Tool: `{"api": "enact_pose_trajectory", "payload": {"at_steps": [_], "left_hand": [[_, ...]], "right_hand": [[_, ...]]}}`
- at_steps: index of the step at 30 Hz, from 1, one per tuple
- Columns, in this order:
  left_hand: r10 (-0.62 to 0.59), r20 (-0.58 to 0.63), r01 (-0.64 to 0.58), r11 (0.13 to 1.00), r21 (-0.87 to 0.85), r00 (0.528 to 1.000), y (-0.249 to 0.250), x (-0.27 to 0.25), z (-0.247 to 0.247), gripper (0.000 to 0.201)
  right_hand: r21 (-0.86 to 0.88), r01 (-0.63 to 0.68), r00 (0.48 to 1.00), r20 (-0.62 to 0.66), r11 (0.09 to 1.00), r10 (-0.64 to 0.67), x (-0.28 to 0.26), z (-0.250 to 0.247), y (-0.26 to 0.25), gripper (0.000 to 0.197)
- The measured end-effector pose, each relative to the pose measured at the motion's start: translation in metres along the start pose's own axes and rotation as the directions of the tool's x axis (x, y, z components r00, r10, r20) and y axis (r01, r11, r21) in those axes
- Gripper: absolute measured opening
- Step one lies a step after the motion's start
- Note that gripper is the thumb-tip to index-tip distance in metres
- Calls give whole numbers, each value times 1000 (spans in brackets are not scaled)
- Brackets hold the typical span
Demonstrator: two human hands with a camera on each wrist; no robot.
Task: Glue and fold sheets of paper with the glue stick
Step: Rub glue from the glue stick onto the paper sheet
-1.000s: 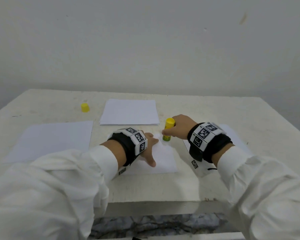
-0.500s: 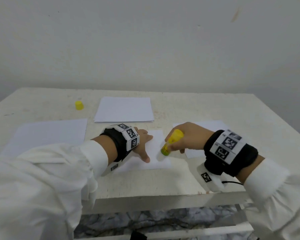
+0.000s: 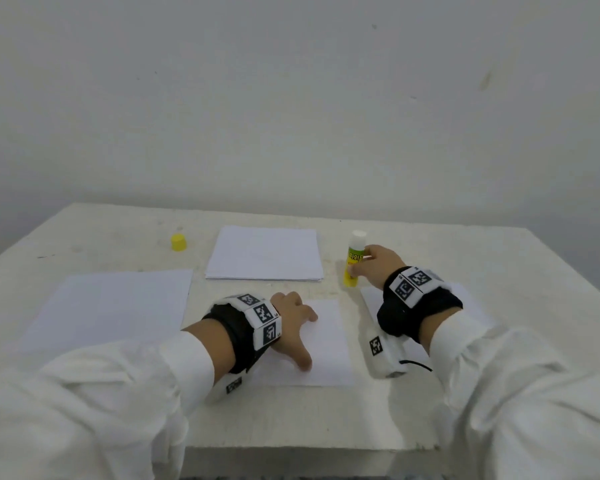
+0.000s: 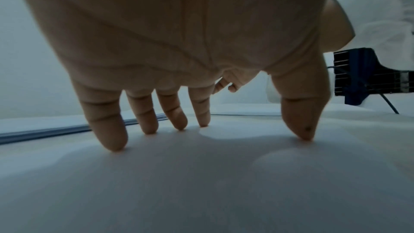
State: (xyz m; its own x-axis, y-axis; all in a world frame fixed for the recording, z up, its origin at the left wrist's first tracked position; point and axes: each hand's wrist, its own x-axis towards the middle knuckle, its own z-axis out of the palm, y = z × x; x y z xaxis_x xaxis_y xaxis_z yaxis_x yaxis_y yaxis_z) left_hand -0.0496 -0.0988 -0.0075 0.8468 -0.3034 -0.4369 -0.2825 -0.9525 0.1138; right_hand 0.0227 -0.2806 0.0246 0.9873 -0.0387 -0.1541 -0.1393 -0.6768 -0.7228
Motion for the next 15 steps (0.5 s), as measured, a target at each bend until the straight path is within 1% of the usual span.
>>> {"api": "enact_pose_trajectory", "payload": {"at_steps": [2,5,9,11,13,14,15], "left_hand": [[3,1,-3,1000,5,1000,-2,1,1,90],[16,-10,-16,1000,14,1000,-3,0,2,87],[26,-62,-22,998,56,998,-6,-2,6,85],[28,-61,-24,998,54,998,-7,-3,6,82],[30,-52,-28,999,37,998,-8,-5,5,78],[35,-53,-34,999,21,998,-8,-6,5,76],[42,-61,-42,999,-3,997,-9,-7,5,73]], "right_hand": [[-85,-30,1000,0,996,30,6,7,-5,45],[-202,-63,998,12,977,67,8,14,-10,43],[-227,-79,997,7,971,82,8,18,-12,41],[-241,-88,996,11,967,93,5,17,-14,42],[-235,-131,990,14,963,138,1,16,-17,51],[-260,-156,986,22,953,167,-2,14,-18,55],[-326,-182,979,28,928,202,-7,11,-21,53]]}}
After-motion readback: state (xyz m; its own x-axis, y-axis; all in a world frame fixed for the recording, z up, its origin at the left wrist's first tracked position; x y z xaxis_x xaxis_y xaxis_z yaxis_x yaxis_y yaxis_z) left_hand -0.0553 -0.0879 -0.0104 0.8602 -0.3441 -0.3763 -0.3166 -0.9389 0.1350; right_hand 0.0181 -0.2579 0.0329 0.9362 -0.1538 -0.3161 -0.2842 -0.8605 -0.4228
